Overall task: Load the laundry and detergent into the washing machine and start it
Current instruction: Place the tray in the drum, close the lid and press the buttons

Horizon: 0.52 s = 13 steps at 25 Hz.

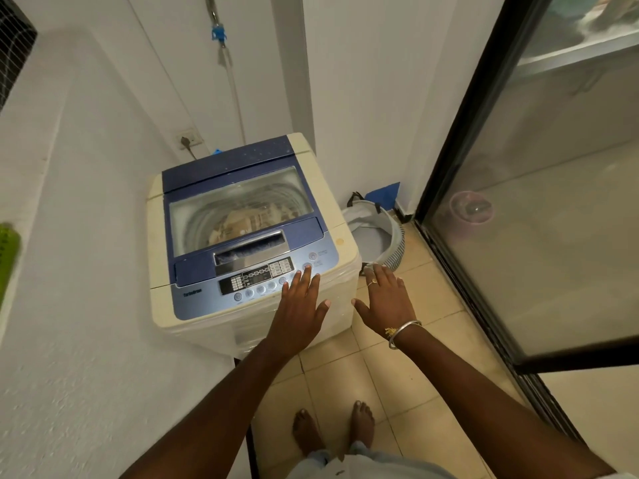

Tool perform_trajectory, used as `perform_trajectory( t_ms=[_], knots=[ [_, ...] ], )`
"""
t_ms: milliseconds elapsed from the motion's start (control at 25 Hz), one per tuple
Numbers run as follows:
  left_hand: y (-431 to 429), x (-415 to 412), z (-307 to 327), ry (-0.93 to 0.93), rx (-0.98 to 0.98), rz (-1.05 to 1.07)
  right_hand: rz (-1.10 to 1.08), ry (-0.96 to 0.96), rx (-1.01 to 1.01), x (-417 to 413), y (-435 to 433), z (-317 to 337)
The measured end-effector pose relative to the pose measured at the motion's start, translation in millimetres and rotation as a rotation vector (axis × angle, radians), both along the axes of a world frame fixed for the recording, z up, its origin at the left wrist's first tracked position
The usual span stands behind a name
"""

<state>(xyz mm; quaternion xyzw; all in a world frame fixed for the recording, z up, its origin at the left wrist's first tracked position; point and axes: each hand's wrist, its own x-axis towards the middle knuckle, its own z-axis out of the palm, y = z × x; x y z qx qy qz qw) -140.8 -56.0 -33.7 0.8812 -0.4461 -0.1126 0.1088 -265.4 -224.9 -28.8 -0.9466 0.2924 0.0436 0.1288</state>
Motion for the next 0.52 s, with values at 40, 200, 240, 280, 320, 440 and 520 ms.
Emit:
perform_trajectory(
  t_ms=[40, 200, 240, 280, 320, 440, 520],
  knots=[
    [5.2, 2.0, 0.4, -0.001, -0.002, 0.013, 0.022, 0.0, -0.001, 5.1, 4.3, 1.4],
    [27.8, 11.3, -0.6, -0.01, 0.002, 0.071, 0.107, 0.017, -0.006, 24.3, 25.7, 4.8],
    [34.4, 13.4, -1.8, -0.022, 0.0, 0.088, 0.131, 0.018, -0.007, 30.0, 32.2, 5.3],
    [40.9, 15.3, -3.2, -0.03, 0.0, 0.103, 0.155, 0.016, -0.003, 35.3, 38.3, 5.5],
    [47.4, 17.0, -5.0, -0.028, 0.004, 0.119, 0.176, 0.012, 0.006, 40.6, 44.4, 5.7],
    [65.5, 21.6, -11.8, -0.006, 0.032, 0.168, 0.238, 0.013, 0.014, 55.3, 60.2, 6.1],
    [76.1, 23.8, -14.9, -0.004, 0.049, 0.195, 0.273, 0.016, 0.008, 62.5, 68.6, 5.6]
  ],
)
